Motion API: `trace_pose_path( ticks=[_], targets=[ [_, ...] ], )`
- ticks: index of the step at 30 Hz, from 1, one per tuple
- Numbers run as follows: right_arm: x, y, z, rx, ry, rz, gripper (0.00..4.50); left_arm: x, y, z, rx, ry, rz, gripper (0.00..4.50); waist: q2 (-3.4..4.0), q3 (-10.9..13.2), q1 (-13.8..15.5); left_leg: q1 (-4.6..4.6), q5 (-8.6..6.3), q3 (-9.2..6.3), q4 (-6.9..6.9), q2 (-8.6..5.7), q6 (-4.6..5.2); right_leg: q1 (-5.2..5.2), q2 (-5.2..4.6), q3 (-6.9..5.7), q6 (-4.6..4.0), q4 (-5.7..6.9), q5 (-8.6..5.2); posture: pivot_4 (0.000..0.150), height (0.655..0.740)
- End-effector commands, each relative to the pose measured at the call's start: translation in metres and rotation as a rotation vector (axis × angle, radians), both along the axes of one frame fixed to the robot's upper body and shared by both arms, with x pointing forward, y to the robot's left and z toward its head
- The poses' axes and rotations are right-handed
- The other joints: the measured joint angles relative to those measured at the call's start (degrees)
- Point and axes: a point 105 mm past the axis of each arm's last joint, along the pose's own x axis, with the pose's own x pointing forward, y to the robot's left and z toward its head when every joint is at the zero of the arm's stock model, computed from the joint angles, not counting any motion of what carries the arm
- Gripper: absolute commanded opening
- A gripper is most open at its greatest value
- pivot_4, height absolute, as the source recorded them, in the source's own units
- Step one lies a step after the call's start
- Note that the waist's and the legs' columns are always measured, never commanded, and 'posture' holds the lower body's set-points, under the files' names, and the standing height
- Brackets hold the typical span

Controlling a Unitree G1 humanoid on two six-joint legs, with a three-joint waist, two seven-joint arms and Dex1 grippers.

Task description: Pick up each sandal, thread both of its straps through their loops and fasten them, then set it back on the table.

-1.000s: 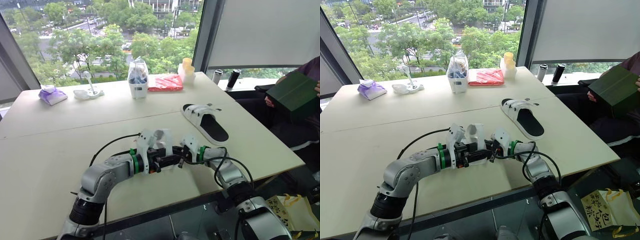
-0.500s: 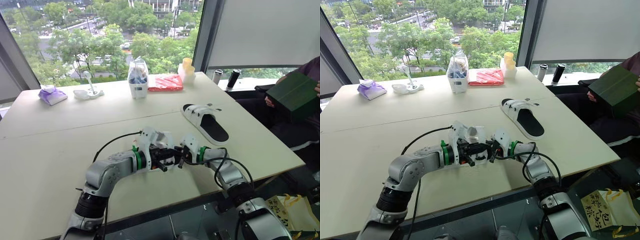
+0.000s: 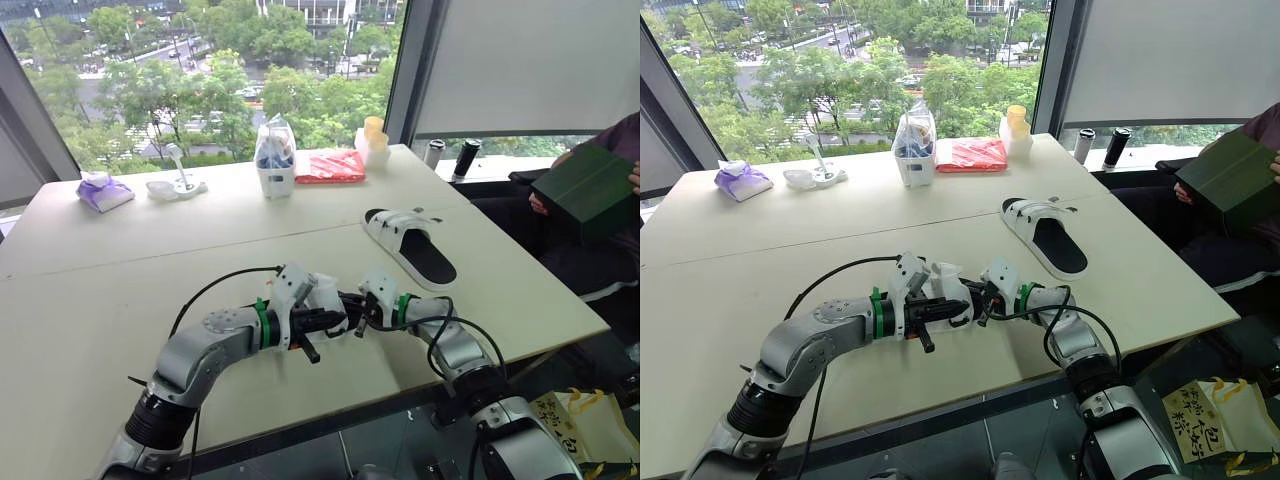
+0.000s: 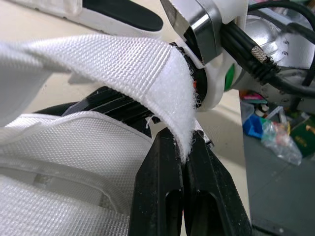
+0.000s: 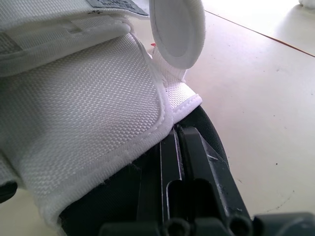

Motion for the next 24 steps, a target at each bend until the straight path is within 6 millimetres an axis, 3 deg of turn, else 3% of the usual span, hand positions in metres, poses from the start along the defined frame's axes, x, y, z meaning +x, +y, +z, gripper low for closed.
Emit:
trace_pose_path(
  ticks=[1,4,11,15,18,22,24],
  targets=[
    [-0.025,-0.006,-0.068,-0.13,0.231,-0.008,0.0,0.002,0.002,-0.015,0.088,0.006,0.0,0.03,0.0,0.0,0.0,-0.01,0.0,0.0,0.0,0.0,0.0,0.0,0.0,0.0,0.0,0.0,0.0,0.15,0.74],
    [-0.026,-0.006,-0.069,-0.13,0.232,-0.007,0.0,0.009,-0.005,-0.011,0.074,-0.013,0.018,0.03,0.0,-0.1,0.0,-0.01,0.0,0.0,0.0,0.0,0.0,0.01,0.0,0.0,0.0,-0.01,0.0,0.15,0.74],
    [-0.028,-0.008,-0.07,-0.129,0.238,-0.013,0.0,0.002,-0.006,-0.021,0.129,0.001,-0.061,0.03,0.01,-0.2,0.1,-0.03,0.0,-0.01,0.02,-0.01,0.0,0.02,-0.01,0.0,0.0,-0.01,0.0,0.15,0.74],
    [-0.032,-0.011,-0.073,-0.131,0.248,-0.017,0.0,0.004,-0.005,-0.004,0.017,0.017,-0.047,0.03,0.01,-0.2,0.1,-0.05,-0.02,-0.02,0.0,-0.01,0.03,0.01,-0.01,-0.01,0.0,-0.01,0.0,0.15,0.74],
    [-0.033,-0.012,-0.074,-0.131,0.255,-0.02,0.0,0.005,-0.004,0.008,-0.034,-0.008,-0.044,0.93,0.01,-0.2,0.1,-0.08,-0.05,-0.02,-0.01,-0.01,0.09,-0.02,-0.01,-0.02,0.01,0.01,0.0,0.15,0.74],
    [-0.035,-0.014,-0.076,-0.13,0.265,-0.022,0.0,-0.005,0.01,0.024,-0.074,-0.05,-0.043,2.92,0.0,-0.2,0.1,-0.09,-0.08,-0.05,-0.04,-0.01,0.14,-0.03,0.01,-0.03,0.02,0.05,0.01,0.15,0.74],
    [-0.035,-0.015,-0.076,-0.134,0.267,-0.019,0.0,-0.015,0.02,0.032,-0.096,-0.045,-0.054,2.92,0.01,-0.2,0.1,-0.08,-0.09,-0.06,-0.07,0.0,0.15,-0.05,0.01,-0.03,0.02,0.06,0.01,0.15,0.74]
  ],
)
